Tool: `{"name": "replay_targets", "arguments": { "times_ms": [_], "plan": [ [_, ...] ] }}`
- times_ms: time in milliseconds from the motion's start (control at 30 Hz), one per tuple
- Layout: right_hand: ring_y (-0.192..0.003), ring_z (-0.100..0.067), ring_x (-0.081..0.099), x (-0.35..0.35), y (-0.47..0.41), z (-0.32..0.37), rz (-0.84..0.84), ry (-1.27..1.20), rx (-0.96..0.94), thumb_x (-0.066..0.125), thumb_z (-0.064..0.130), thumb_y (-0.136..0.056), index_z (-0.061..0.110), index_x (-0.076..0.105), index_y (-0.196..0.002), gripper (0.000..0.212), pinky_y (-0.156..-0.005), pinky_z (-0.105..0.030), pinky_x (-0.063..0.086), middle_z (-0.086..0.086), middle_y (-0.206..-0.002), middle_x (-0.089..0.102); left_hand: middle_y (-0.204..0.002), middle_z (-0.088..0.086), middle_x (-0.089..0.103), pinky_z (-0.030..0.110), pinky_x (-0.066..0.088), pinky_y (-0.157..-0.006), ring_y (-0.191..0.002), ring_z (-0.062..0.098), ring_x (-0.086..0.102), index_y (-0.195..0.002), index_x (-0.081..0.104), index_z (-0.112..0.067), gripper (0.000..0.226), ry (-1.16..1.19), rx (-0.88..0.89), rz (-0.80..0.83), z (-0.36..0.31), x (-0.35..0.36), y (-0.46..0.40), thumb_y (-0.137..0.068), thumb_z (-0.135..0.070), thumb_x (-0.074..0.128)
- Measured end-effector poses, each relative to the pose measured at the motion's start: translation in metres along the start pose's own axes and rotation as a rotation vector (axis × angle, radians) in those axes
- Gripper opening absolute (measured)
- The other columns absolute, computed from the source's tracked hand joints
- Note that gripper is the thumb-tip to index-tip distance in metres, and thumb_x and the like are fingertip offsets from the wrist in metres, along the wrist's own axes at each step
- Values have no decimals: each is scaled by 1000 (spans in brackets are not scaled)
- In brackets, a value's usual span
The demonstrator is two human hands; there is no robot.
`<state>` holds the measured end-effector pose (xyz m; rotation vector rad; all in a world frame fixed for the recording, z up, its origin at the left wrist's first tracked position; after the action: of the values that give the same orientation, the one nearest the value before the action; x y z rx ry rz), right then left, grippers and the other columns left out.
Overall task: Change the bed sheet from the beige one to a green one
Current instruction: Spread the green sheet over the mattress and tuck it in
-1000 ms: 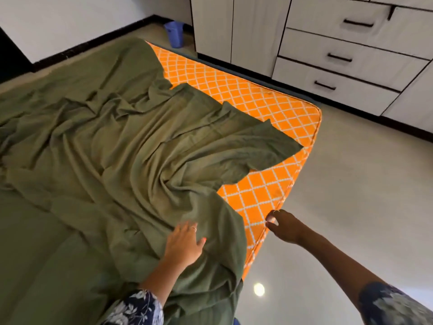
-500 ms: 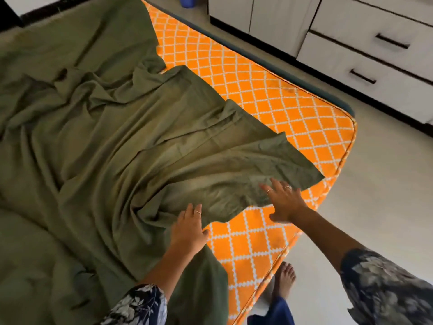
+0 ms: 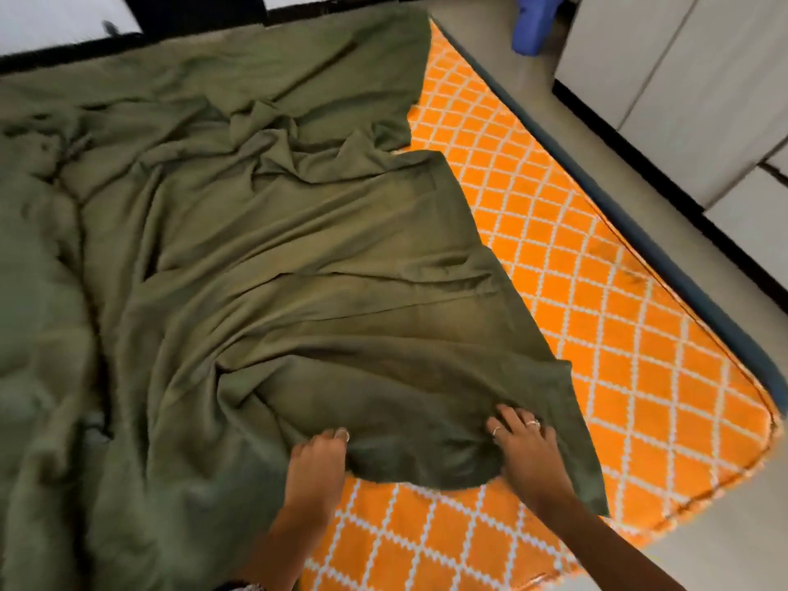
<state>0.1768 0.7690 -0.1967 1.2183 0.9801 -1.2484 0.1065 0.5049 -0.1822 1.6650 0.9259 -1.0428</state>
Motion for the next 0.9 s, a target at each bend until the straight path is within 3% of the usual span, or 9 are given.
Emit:
{"name": "replay_targets", "arguments": {
  "times_ms": [133, 233, 333, 400, 500, 633, 700, 800, 900],
  "plan": [
    [-87, -36, 63, -23, -32, -31, -91, -594, 422, 48, 2, -87, 23, 51, -109, 31, -71, -40, 41, -18, -88, 64, -100, 15, 66, 40, 45, -80, -97, 35, 63, -104, 57, -9, 20, 340, -197, -46, -3, -12, 13, -93, -12, 41],
    [-80, -24, 49, -47, -49, -27, -84, -1013, 325, 40, 1, -95, 22, 42, -81, 26, -70, -30, 33, -4, -74, 47, -137, 7, 51, 36, 36, -102, -127, 26, 47, -135, 48, -17, 75, 330, -49, 37, -25, -7, 38, -82, -65, 25],
    [-69, -22, 52, -85, -33, -12, 242, -1048, 93, 49, 38, -96, 4, 50, -73, 41, -70, -28, 40, -16, -66, 45, -160, -4, 1, 51, 6, -115, -147, 23, 7, -151, -10, -32, 111, -80, 2, 216, -47, 8, 64, -63, -84, 34],
    [-67, -14, 55, -115, -1, -17, 494, -871, -97, 52, 69, -82, -3, 58, -84, 72, -72, -29, 43, -9, -68, 56, -160, 1, -14, 59, 1, -113, -147, 30, -3, -146, -22, -35, 118, -116, -65, 158, -66, 10, 84, -68, -77, 55],
    [-64, -1, 48, -153, 67, -33, 883, -555, -301, 69, 65, -70, 15, 62, -83, 52, -61, -23, 37, 11, -66, 56, -159, 8, -18, 61, 7, -111, -146, 36, 1, -137, -36, -38, 124, -101, -213, 62, -94, 6, 111, -70, -68, 63],
    [-66, -2, 45, -182, 110, -76, 893, -173, -390, 66, 41, -84, 17, 59, -85, 25, -61, -22, 34, 8, -74, 52, -159, 7, 14, 54, 16, -113, -144, 32, 15, -151, 2, -33, 79, -27, -245, 26, -152, 0, 124, -91, -31, 53],
    [-75, -4, 50, -191, 107, -98, 675, -40, -417, 55, 34, -95, 21, 55, -88, 14, -65, -20, 35, 9, -83, 52, -143, 6, 44, 42, 28, -110, -135, 27, 36, -145, 32, -29, 54, 99, -278, 20, -175, -3, 123, -93, -22, 45],
    [-106, -15, 53, -202, 94, -137, 316, 131, -384, 47, 26, -98, 31, 54, -108, 13, -77, -30, 37, 16, -114, 48, -127, 16, 55, 37, 38, -97, -120, 34, 50, -142, 40, -19, 51, 390, -388, -28, -206, -5, 129, -92, -12, 42],
    [-102, -8, 60, -218, 85, -159, 272, -851, -199, 52, 6, -95, 18, 61, -109, 20, -82, -23, 46, 22, -104, 66, -124, 20, 59, 37, 36, -92, -117, 38, 50, -133, 50, -9, 47, 556, -379, -131, -253, -18, 136, -88, -11, 40]
  ]
}}
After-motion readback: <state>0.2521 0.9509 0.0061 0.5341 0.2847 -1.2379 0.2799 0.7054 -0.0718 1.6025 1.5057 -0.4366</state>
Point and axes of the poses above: each hand's wrist, its own y-axis away from the middle knuckle, its own x-axis out of the palm, z = x × y, the point moved 7 cm from there along -y, towards the middle knuckle
